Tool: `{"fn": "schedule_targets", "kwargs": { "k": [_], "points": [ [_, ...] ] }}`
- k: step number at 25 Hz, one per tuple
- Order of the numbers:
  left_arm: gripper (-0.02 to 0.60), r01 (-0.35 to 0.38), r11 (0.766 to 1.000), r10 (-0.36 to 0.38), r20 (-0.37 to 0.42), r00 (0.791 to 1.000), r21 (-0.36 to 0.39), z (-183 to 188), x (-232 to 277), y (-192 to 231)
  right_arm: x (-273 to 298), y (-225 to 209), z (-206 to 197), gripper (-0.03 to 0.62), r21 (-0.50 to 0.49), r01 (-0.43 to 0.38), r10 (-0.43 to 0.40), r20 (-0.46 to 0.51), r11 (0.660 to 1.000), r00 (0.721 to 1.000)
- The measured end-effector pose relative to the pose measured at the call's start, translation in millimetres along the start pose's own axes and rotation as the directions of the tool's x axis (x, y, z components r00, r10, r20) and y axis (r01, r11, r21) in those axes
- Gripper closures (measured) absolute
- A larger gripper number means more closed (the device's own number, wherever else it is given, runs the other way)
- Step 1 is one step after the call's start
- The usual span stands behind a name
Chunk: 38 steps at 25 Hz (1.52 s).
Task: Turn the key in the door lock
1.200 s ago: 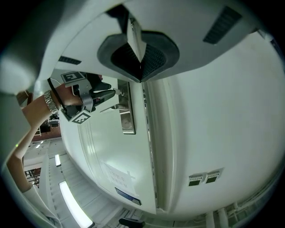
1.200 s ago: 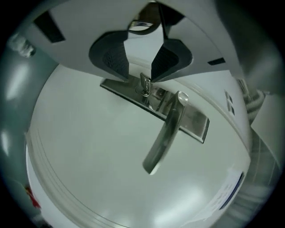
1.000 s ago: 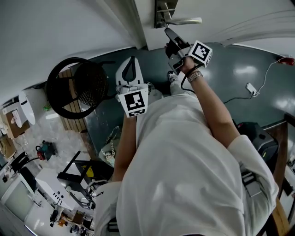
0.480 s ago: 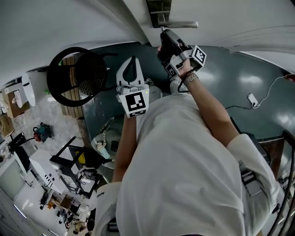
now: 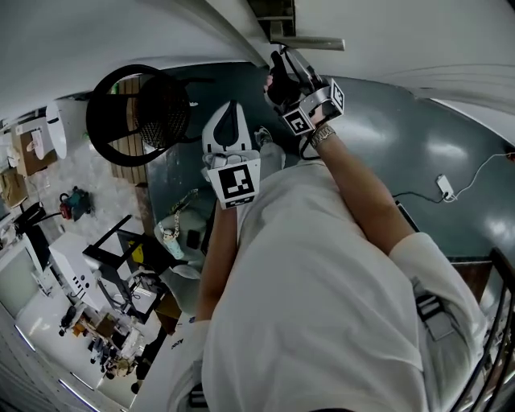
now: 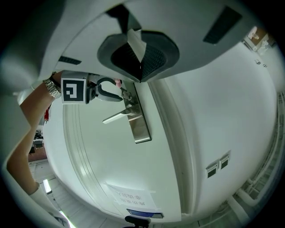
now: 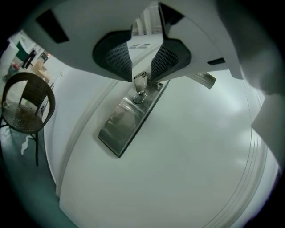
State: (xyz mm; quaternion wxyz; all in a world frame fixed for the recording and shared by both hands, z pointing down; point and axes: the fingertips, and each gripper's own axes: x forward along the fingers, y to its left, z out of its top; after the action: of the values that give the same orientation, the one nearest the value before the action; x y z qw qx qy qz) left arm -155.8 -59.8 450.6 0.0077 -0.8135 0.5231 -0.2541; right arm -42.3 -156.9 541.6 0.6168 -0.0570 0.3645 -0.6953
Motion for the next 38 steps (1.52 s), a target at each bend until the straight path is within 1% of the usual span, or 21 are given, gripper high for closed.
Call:
{"fn": "schedule_targets", "kwargs": {
  "k": [2, 3, 6, 8, 10, 12, 15, 17, 21, 22, 23, 24, 25, 26, 27, 29, 32, 34, 38],
  "points": [
    [0.572, -0.011, 1.0, 0.011, -0.012, 1.0, 0.009, -0.6, -2.5, -1.2, 0.3, 5.2, 0.4, 0.474, 0.035, -0.05, 0.05, -0.011, 0.998, 0.999],
    [0.574, -0.015, 1.0, 0.015, -0.017, 1.0, 0.011, -1.2, -4.0, -2.4, -0.6, 5.6, 0.7, 0.479, 0.047, -0.06, 0.061, -0.016, 0.997, 0.998],
    [0.572, -0.028, 0.999, 0.029, -0.022, 0.999, 0.015, -1.1, -8.5, -5.8, 0.1, 2.8, -4.4, 0.523, 0.061, -0.045, 0.047, -0.036, 0.997, 0.998],
    [0.572, -0.034, 0.999, 0.034, -0.019, 0.999, 0.012, 0.5, -9.5, -7.7, -0.4, 1.2, -4.0, 0.533, 0.041, -0.021, 0.023, -0.058, 0.999, 0.998],
    [0.572, -0.035, 0.999, 0.035, -0.014, 0.999, 0.005, 0.5, -8.7, -8.8, 2.1, 4.7, -7.1, 0.533, -0.039, 0.01, -0.013, -0.085, 0.999, 0.996],
    [0.572, -0.032, 0.999, 0.032, -0.008, 0.999, -0.002, 0.4, -7.2, -8.4, 3.2, 4.6, -8.2, 0.531, -0.136, 0.058, -0.073, -0.107, 0.989, 0.992],
    [0.572, -0.025, 1.0, 0.025, 0.003, 1.0, -0.007, 1.7, -3.5, -6.8, 6.4, 3.7, -10.7, 0.531, -0.272, 0.126, -0.166, -0.13, 0.954, 0.978],
    [0.572, -0.018, 1.0, 0.018, 0.008, 1.0, -0.009, 2.9, -0.7, -8.0, 8.2, 6.2, -12.6, 0.534, -0.339, 0.153, -0.209, -0.135, 0.928, 0.969],
    [0.572, -0.003, 1.0, 0.003, 0.012, 1.0, -0.005, 2.0, 1.3, -7.5, 6.8, 8.1, -10.4, 0.548, -0.438, 0.165, -0.247, -0.137, 0.884, 0.959],
    [0.572, -0.001, 1.0, 0.001, 0.012, 1.0, -0.005, 1.7, 1.5, -6.0, 8.0, 8.8, -11.3, 0.548, -0.469, 0.172, -0.262, -0.133, 0.866, 0.956],
    [0.572, 0.0, 1.0, 0.0, 0.013, 1.0, -0.006, 2.1, 1.6, -4.6, 7.8, 8.5, -10.5, 0.548, -0.512, 0.191, -0.29, -0.12, 0.838, 0.95],
    [0.572, 0.002, 1.0, -0.002, 0.015, 1.0, -0.007, 3.3, 1.6, -3.7, 7.1, 8.9, -9.2, 0.548, -0.567, 0.217, -0.329, -0.102, 0.794, 0.939],
    [0.572, 0.004, 1.0, -0.004, 0.017, 1.0, -0.008, 4.8, 1.6, -3.2, 6.9, 10.8, -9.0, 0.573, -0.631, 0.242, -0.374, -0.084, 0.737, 0.924],
    [0.572, 0.006, 1.0, -0.006, 0.02, 1.0, -0.009, 6.0, 1.8, -3.2, 7.4, 13.2, -9.6, 0.574, -0.689, 0.258, -0.416, -0.07, 0.678, 0.907],
    [0.572, 0.009, 1.0, -0.009, 0.022, 1.0, -0.009, 6.4, 2.1, -3.5, 8.1, 15.2, -10.5, 0.574, -0.732, 0.265, -0.447, -0.06, 0.628, 0.892],
    [0.572, 0.017, 1.0, -0.017, 0.028, 0.999, -0.011, 6.2, 3.9, -3.9, 9.6, 17.0, -11.8, 0.572, -0.792, 0.271, -0.481, -0.033, 0.547, 0.876],
    [0.572, 0.035, 0.999, -0.034, 0.044, 0.998, -0.023, 6.4, 7.9, -1.3, 11.8, 16.7, -13.9, 0.566, -0.856, 0.306, -0.519, 0.052, 0.417, 0.853],
    [0.572, 0.046, 0.999, -0.045, 0.052, 0.998, -0.028, 5.3, 8.2, 2.2, 12.8, 15.7, -17.2, 0.562, -0.894, 0.326, -0.551, 0.112, 0.307, 0.827],
    [0.572, 0.066, 0.997, -0.063, 0.064, 0.996, -0.044, -0.1, 8.6, 11.0, 13.8, 13.0, -21.6, 0.555, -0.941, 0.329, -0.594, 0.224, 0.074, 0.773]
  ]
}}
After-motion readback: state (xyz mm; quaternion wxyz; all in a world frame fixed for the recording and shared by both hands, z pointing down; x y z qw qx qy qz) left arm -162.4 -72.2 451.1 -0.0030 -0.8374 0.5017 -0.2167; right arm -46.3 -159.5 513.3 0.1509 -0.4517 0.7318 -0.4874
